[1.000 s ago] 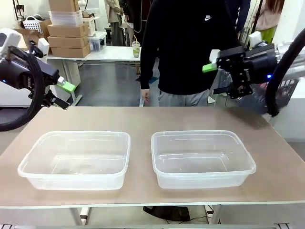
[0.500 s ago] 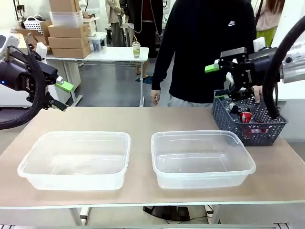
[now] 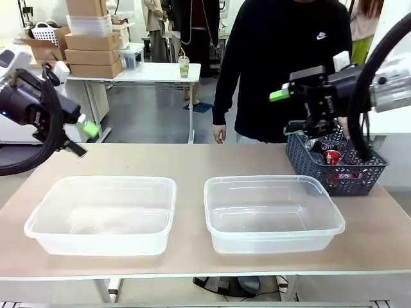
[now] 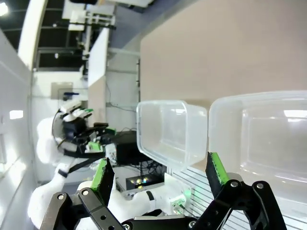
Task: Sort the waste into each basket.
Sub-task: Pick up the Organizing box on the left side of the table and lift it.
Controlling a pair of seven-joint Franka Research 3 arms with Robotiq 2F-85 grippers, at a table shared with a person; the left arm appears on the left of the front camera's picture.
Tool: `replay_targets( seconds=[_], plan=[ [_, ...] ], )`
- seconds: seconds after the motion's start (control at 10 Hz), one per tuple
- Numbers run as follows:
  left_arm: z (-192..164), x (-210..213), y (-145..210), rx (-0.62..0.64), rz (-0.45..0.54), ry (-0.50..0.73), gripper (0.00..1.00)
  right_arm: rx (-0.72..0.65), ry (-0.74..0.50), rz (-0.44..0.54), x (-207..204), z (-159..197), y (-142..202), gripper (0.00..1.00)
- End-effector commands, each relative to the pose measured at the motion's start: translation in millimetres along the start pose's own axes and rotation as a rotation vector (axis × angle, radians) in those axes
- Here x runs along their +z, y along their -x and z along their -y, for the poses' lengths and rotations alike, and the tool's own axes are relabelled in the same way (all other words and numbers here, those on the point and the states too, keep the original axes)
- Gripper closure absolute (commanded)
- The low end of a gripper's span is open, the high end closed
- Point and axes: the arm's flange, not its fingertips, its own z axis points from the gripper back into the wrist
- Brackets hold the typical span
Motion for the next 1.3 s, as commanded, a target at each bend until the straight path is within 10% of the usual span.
replay_targets(
  seconds=[0.0, 0.2, 0.4, 0.5, 0.7, 1.2],
  plan=[
    [12, 16, 19, -0.110, -0.115, -0.366, 0.00, -0.050, 0.177, 0.018, -84, -43, 19, 0.00],
    [9, 30, 49, -0.100, -0.217, -0.686, 0.00, 0.114, 0.285, -0.138, -170, -65, 72, 0.00],
    [3, 31, 55, -0.131, -0.084, -0.523, 0.00, 0.218, 0.304, -0.020, -176, -59, 72, 0.00],
    [9, 37, 42, -0.143, -0.231, -0.579, 0.00, 0.126, 0.249, -0.148, -175, -59, 105, 0.00],
    [7, 40, 53, -0.149, -0.194, -0.589, 0.00, 0.191, 0.285, -0.136, -193, -60, 106, 0.00],
    [-86, -19, 66, 0.155, -0.113, -0.622, 0.00, 0.237, 0.709, -0.238, -303, -81, 152, 0.00]
  ],
)
